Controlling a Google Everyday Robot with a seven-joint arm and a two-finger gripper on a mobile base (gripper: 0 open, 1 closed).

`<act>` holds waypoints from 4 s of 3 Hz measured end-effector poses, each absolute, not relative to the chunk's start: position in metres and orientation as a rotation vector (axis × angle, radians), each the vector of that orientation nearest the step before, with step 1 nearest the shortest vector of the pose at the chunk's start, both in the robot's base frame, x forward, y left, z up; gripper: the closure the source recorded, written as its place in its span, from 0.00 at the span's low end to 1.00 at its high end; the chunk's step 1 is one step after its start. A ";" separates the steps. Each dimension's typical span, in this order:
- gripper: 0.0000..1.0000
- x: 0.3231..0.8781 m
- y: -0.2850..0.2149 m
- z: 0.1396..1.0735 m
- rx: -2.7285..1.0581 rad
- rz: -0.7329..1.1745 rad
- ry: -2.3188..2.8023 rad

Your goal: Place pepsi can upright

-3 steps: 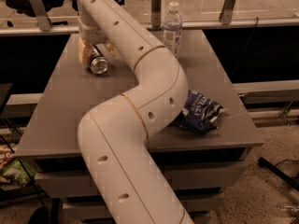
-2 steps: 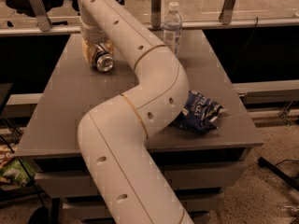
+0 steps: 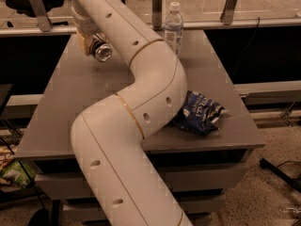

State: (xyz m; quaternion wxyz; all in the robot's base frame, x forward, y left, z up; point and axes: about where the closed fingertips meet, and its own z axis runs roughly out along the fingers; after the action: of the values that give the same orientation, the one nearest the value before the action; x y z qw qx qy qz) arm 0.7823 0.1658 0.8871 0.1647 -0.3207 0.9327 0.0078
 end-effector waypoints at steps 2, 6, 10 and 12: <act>1.00 0.805 0.186 0.929 -1.002 0.038 2.430; 1.00 0.792 0.207 0.947 -0.847 0.146 2.466; 1.00 0.734 0.211 0.927 -0.491 0.166 2.815; 1.00 0.740 0.213 0.923 -0.425 0.188 2.815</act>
Offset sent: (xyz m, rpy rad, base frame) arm -0.0172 0.0215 0.0509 0.1392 -0.3312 0.1838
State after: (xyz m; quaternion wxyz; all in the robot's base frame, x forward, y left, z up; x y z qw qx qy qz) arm 0.7398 0.2125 0.9231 0.1439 -0.1473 0.9764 0.0652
